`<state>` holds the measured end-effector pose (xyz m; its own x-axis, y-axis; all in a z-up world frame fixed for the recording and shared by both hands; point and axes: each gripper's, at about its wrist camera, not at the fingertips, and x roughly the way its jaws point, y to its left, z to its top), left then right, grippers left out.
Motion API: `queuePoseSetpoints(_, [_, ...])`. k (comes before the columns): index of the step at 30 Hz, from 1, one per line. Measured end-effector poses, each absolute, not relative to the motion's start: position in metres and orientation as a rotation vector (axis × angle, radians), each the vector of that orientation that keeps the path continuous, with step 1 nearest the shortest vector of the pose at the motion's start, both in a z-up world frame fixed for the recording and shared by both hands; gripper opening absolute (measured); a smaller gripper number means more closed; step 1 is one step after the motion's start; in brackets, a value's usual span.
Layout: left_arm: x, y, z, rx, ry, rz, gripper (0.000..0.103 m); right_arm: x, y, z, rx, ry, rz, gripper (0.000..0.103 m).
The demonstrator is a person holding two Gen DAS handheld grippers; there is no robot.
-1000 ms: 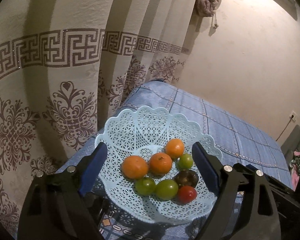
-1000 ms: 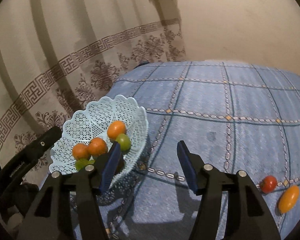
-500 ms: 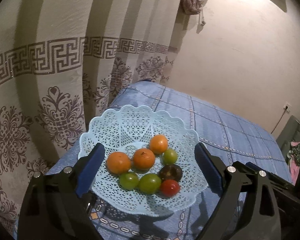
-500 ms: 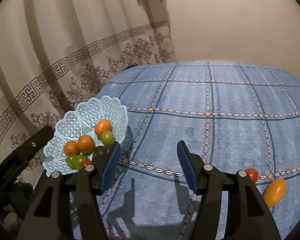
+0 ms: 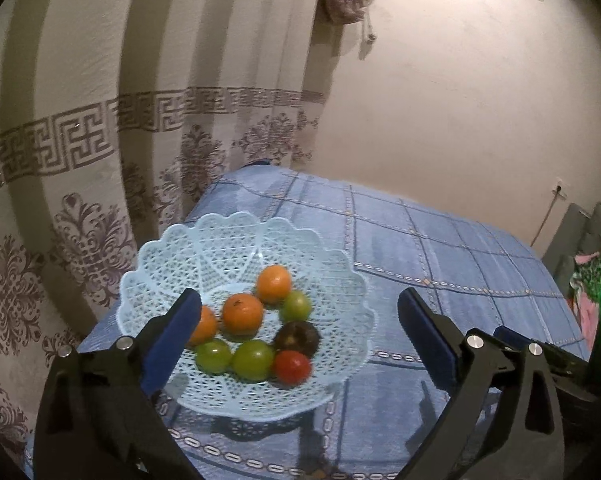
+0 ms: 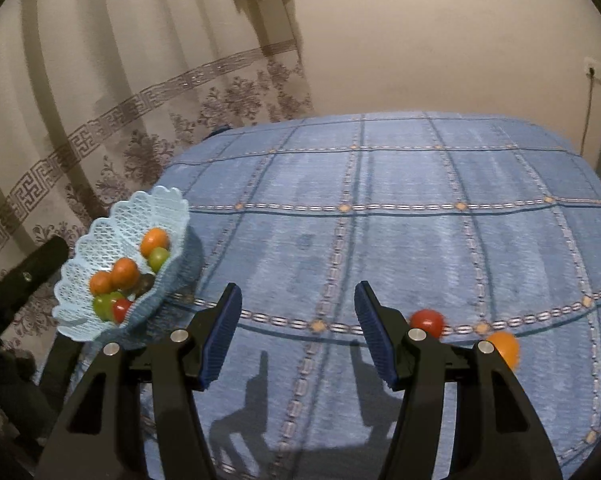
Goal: Organize fruits
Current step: 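Move both tools back toward the last tomatoes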
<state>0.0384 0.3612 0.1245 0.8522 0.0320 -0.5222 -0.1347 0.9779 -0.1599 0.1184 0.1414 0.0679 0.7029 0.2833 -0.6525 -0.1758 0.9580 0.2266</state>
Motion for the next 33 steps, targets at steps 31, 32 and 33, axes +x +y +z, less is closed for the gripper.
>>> queuePoseSetpoints(31, [0.07,0.248,0.11,-0.011,0.627,-0.086,0.1,0.098,0.023,0.038,0.204,0.775,0.091,0.071])
queuePoseSetpoints(32, [0.072,0.245,0.109,-0.005,0.631,-0.091,0.1,0.099,0.023,0.035,0.207,0.784,0.097,0.071])
queuePoseSetpoints(33, [0.074,0.243,0.107,0.0,0.638,-0.096,0.1,0.1,0.024,0.033,0.207,0.795,0.107,0.071])
